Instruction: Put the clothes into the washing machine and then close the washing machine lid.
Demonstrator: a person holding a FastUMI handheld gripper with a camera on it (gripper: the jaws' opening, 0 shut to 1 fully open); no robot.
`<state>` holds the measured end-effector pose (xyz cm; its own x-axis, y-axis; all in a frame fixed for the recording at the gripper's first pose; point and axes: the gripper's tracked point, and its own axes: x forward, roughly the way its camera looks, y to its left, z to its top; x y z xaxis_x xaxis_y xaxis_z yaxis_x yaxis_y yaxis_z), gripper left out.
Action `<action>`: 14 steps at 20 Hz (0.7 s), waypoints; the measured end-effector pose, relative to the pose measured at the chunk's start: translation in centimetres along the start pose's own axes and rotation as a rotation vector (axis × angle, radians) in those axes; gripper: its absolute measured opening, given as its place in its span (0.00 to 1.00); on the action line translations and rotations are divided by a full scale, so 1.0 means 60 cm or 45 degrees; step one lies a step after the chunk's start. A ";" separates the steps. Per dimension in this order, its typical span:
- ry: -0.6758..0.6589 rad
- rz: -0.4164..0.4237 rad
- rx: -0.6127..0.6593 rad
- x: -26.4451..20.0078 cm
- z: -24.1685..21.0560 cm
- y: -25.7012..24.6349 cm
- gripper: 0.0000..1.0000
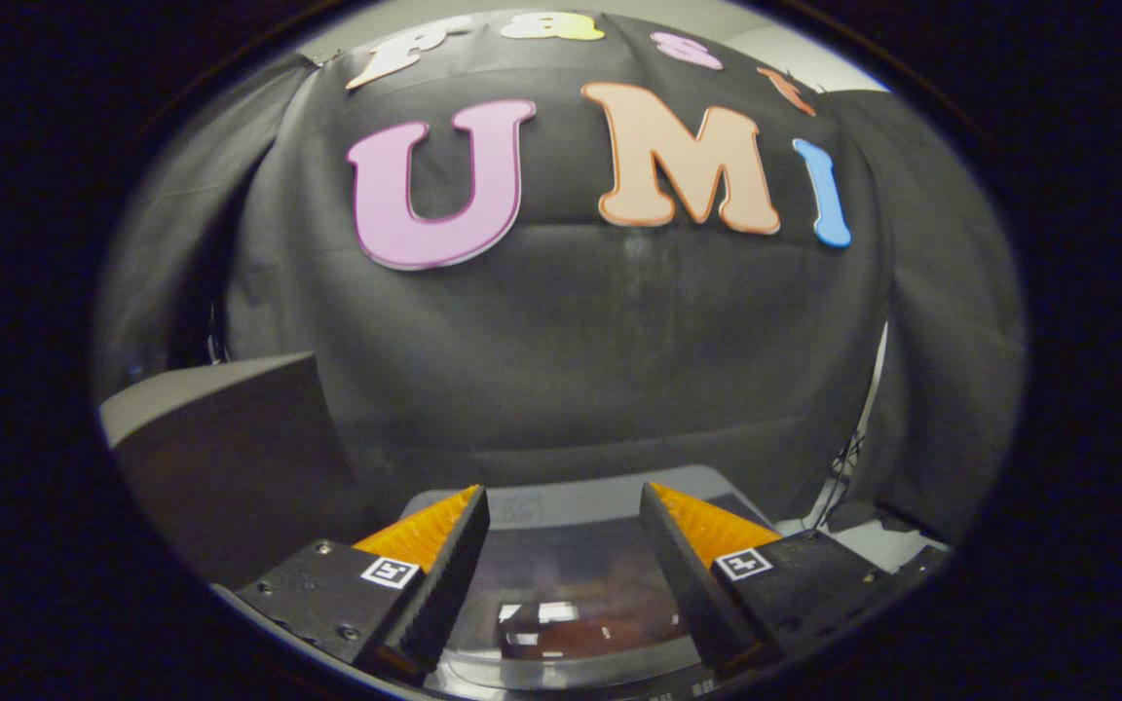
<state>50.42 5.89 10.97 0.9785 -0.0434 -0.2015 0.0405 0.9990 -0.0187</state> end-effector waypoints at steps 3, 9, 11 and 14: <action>0.015 -0.014 -0.096 -0.018 -0.044 -0.005 0.95; 0.064 -0.014 -0.093 -0.075 -0.093 -0.004 0.98; 0.074 -0.024 -0.047 -0.106 -0.109 -0.014 0.98; 0.091 -0.064 0.012 -0.139 -0.123 -0.040 0.98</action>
<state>40.66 3.81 5.49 0.9583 -0.0938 -0.2701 0.0915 0.9956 -0.0214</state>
